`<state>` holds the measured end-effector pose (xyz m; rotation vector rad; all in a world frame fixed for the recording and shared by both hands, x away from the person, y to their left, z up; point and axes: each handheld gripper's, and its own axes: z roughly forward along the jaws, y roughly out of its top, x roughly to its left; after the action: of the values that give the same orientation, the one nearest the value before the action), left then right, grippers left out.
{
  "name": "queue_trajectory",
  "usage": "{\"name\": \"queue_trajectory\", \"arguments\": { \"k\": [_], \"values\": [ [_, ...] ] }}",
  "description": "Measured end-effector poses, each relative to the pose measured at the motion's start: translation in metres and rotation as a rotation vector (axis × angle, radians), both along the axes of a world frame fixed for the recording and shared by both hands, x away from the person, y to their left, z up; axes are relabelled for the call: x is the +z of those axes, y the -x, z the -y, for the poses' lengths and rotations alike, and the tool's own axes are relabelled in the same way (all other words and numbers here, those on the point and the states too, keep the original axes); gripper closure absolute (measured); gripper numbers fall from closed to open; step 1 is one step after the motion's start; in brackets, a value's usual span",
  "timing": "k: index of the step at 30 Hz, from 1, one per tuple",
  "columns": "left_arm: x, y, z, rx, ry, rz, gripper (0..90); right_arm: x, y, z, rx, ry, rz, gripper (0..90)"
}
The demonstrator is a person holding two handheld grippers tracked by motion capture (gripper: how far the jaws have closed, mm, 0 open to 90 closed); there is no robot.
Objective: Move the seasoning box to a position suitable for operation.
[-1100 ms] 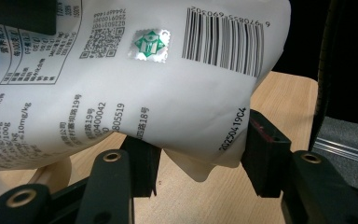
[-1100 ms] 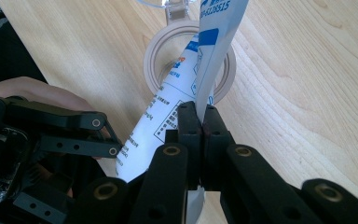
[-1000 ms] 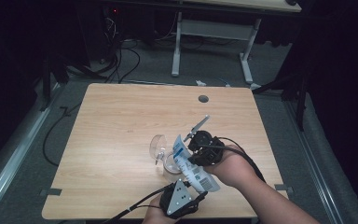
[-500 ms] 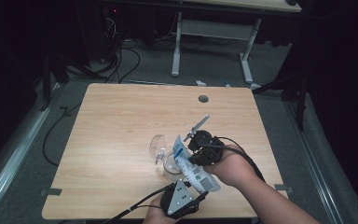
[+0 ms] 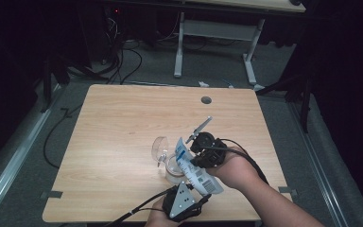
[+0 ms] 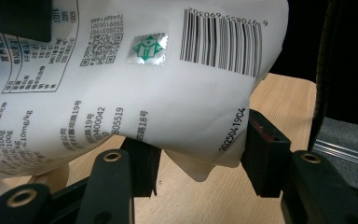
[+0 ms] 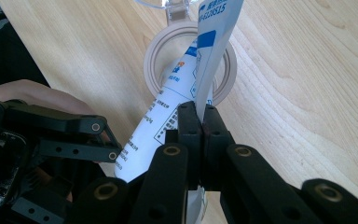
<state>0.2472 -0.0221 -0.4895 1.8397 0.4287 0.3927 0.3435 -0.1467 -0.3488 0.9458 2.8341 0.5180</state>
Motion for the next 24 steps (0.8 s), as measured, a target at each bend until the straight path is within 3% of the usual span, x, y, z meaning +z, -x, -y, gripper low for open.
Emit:
{"name": "queue_trajectory", "arguments": {
  "k": [24],
  "values": [
    [0.0013, -0.0008, -0.0005, 0.002, 0.007, -0.004, 52.4, 0.0011, -0.0013, -0.001, 0.003, 0.004, 0.002, 89.4]
  ]
}}
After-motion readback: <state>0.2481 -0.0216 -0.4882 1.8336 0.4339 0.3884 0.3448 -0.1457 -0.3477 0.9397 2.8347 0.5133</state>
